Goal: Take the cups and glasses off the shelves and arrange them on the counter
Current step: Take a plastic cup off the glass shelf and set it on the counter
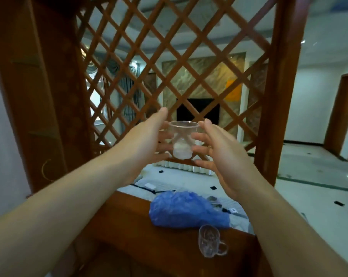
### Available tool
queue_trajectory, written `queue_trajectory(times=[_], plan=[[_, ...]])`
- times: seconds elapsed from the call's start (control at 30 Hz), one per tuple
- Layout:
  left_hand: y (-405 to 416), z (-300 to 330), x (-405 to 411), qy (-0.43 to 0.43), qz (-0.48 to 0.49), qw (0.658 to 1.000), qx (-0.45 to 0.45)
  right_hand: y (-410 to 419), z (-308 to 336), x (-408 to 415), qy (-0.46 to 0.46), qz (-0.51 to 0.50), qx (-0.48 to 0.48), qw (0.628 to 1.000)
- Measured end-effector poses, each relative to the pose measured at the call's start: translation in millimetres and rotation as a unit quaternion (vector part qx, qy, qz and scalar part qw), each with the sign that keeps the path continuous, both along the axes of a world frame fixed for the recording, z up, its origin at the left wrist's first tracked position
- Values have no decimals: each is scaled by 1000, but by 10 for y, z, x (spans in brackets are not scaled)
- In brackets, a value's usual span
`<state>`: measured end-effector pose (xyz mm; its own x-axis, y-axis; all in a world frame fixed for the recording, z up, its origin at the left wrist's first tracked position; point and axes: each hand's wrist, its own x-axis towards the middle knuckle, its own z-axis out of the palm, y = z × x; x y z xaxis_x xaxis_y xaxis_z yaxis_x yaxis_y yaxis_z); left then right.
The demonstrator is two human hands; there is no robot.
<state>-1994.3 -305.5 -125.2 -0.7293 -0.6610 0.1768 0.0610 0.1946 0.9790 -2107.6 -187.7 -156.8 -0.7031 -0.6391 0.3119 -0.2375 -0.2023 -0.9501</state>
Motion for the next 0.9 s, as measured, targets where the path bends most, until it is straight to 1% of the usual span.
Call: queue_trajectory(times=[0.07, 0.23, 0.43, 0.53, 0.73, 0.9], plan=[[10, -197, -94, 3, 8, 1000, 24, -58, -194, -110, -18, 2, -6, 1000], [-60, -665, -293, 14, 31, 999, 39, -208, -680, -345, -33, 6, -3, 999], [-241, -1186, -389, 10, 32, 998, 57, -416, -1138, -482, -103, 13, 10, 995], [-379, -1414, -396, 8, 35, 997, 68, -537, -1307, -453, -133, 7, 19, 991], [-738, -1832, -286, -2, 29, 994, 102, -871, -1650, -295, -148, -25, 43, 988], [-1103, -2056, -110, 2, 3, 992, 129, -1165, -1871, -23, -157, -56, 48, 985]])
